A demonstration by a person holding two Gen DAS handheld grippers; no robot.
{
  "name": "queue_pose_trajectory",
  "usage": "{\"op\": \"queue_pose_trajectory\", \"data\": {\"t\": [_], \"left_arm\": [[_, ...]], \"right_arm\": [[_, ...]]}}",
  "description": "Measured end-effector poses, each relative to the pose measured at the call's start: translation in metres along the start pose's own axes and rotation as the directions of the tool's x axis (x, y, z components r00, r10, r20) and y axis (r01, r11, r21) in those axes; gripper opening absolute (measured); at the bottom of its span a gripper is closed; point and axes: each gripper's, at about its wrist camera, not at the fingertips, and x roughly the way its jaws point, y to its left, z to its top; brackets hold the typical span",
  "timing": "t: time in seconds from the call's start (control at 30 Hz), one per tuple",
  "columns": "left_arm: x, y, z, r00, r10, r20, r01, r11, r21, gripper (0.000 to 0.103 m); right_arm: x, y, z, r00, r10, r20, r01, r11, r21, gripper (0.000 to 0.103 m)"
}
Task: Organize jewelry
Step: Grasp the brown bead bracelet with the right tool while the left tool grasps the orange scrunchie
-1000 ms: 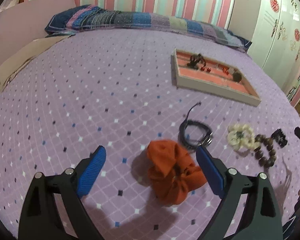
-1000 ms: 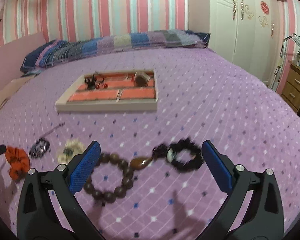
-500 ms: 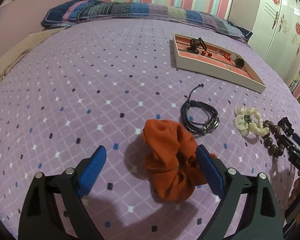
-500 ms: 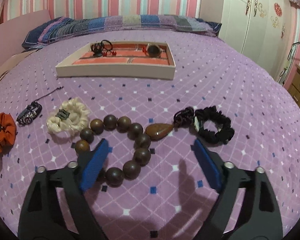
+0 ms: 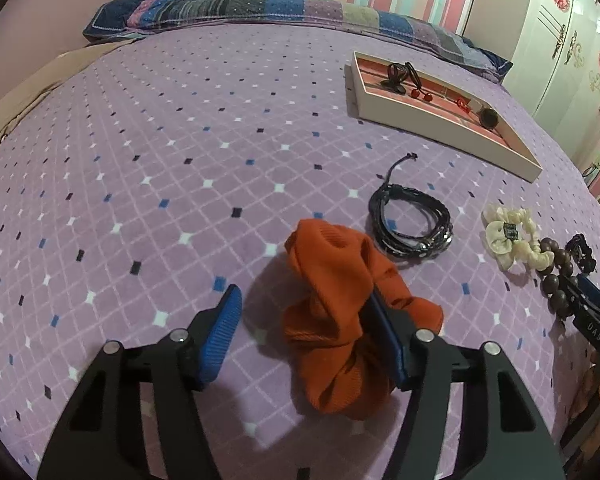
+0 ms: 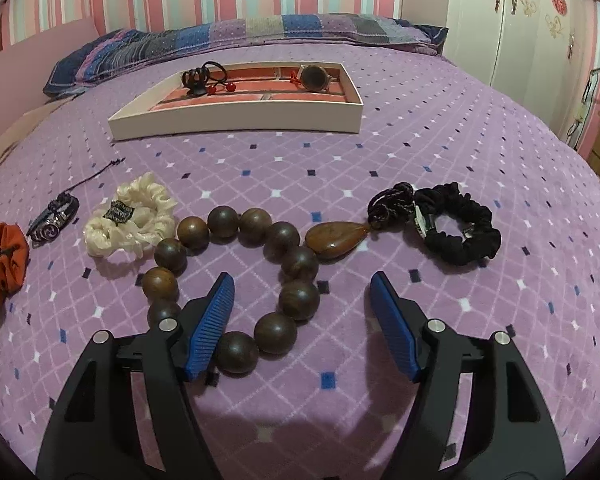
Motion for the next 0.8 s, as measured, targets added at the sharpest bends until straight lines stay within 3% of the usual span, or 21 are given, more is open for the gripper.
{"op": "queue_pose_trajectory", "data": {"t": [0.03, 0.1, 0.17, 0.57, 0.67, 0.8], "left_arm": [[0.0002, -0.0002, 0.0005, 1.0, 0.0, 0.001, 0.0, 1.0, -0.002, 0.058], [0.0003, -0.0002, 0.0016, 1.0, -0.004, 0.002, 0.004, 1.0, -0.004, 0.041], [0.0013, -0.0006, 0.0018, 1.0, -0.002, -0.001, 0.002, 1.0, 0.0, 0.035], [0.003, -0.0056, 0.002, 1.0, 0.009, 0.002, -0.01, 1.0, 0.02, 0.03], [0.0026, -0.006, 0.0017, 1.0, 0.006, 0.0, -0.006, 1.0, 0.019, 0.028], [0.0025, -0.0073, 0.0016, 1.0, 0.003, 0.001, -0.003, 1.0, 0.023, 0.026]], "right_arm": [[0.0001, 0.0006, 0.0004, 1.0, 0.001, -0.001, -0.001, 1.0, -0.001, 0.069], [0.0013, -0.0001, 0.001, 1.0, 0.014, -0.008, -0.014, 1.0, 0.005, 0.067], [0.0026, -0.001, 0.0021, 1.0, 0.023, -0.016, -0.022, 1.0, 0.012, 0.066], [0.002, 0.0079, 0.0022, 0.999, 0.051, -0.001, -0.051, 0.999, -0.01, 0.041], [0.0015, 0.005, 0.0019, 0.998, 0.055, 0.002, -0.055, 0.998, 0.003, 0.024], [0.0006, 0.0034, 0.0019, 0.998, 0.064, 0.008, -0.064, 0.998, 0.008, 0.022]]}}
